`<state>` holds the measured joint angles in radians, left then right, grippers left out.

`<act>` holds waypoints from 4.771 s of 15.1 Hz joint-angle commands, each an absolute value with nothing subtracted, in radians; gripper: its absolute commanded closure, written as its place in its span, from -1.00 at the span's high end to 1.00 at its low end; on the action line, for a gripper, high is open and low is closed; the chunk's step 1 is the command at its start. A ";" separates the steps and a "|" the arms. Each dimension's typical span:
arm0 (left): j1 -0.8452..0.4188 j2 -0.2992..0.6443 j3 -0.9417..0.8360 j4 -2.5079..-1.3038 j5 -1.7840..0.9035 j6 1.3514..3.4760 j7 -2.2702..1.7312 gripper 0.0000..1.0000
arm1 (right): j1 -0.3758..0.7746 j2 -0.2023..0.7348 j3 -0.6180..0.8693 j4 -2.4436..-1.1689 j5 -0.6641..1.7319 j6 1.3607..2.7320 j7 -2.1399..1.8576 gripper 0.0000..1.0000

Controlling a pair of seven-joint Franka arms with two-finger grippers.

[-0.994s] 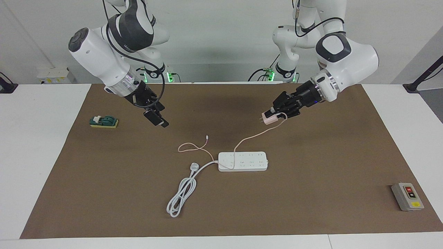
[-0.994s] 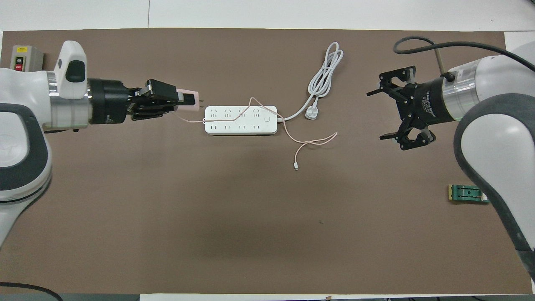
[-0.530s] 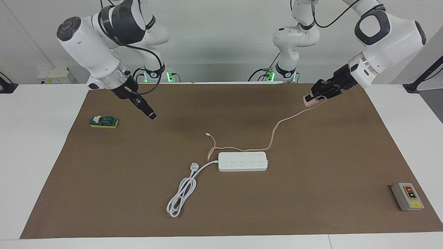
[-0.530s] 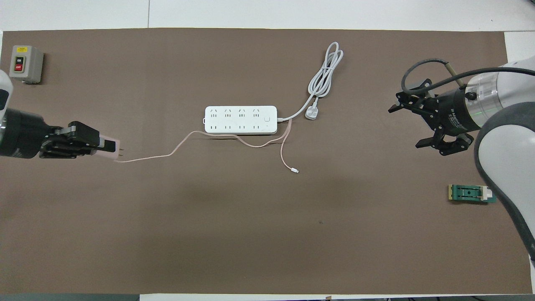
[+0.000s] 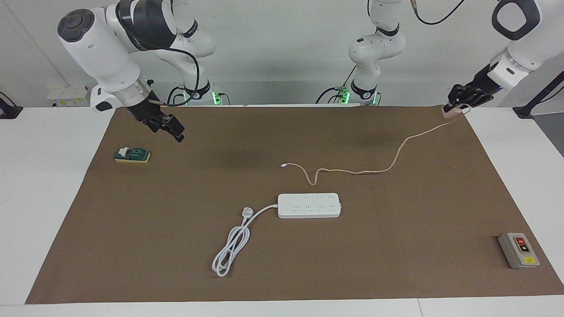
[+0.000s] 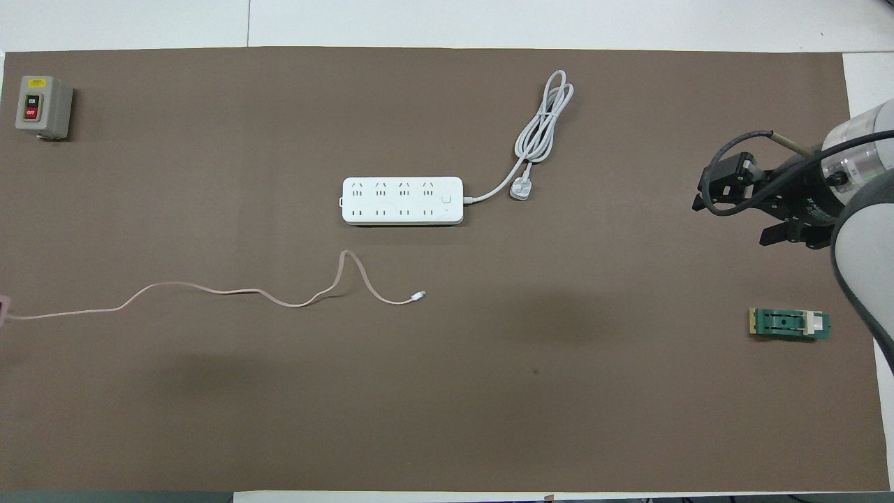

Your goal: Plug charger into power strip

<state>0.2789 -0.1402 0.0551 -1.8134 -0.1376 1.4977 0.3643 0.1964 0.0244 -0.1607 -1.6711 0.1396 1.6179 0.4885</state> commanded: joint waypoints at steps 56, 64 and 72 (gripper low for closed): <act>-0.492 0.443 0.021 -1.560 0.091 1.960 -2.003 -1.00 | 0.129 0.002 -0.169 -1.624 0.060 1.559 -0.002 1.00; -0.511 0.433 0.020 -1.629 0.089 2.016 -2.036 -1.00 | 0.129 0.002 -0.169 -1.624 0.060 1.560 -0.002 1.00; -0.509 0.434 0.020 -1.640 0.091 2.043 -2.042 -1.00 | 0.129 0.002 -0.169 -1.624 0.060 1.559 -0.002 1.00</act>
